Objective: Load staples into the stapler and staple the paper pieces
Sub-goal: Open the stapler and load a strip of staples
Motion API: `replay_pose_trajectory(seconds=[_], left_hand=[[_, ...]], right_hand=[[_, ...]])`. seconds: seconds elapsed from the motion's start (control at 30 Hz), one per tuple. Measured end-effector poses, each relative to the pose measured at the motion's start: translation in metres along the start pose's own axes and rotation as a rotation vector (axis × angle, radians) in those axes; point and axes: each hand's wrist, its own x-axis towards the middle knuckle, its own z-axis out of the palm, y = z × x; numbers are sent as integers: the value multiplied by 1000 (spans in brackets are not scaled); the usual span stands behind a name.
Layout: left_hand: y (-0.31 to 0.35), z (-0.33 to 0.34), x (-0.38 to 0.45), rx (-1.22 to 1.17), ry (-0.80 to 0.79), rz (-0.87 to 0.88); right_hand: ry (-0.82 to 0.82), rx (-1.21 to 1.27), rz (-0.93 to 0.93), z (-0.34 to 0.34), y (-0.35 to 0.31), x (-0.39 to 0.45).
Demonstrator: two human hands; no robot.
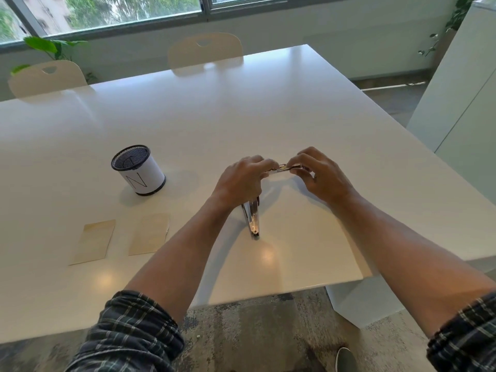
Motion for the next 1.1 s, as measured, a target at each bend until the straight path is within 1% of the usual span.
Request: replay_pose_trajectory(seconds=[0.1,0.2,0.33,0.47,0.7,0.83,0.93,1.1], left_hand=[[-5,-6,1,-68,10,-100],[-12,-12,3,-210,82,-235],[-9,-17,5,-357,149,-333],[0,-14,6,-443,224,-360],[17,-1,7,-529,249,-329],[22,0,3,-655,236,-383],[26,0,0,-721,229,-416],[31,3,-2,-714,208,-441]], right_hand=[[26,-17,-3,0,-2,0],[46,-30,-3,1,0,0],[61,-16,4,3,2,0],[114,30,-2,3,-1,-1],[206,175,5,8,-28,4],[263,258,46,2,-39,18],[277,336,84,1,-42,22],[250,454,126,6,-45,23]])
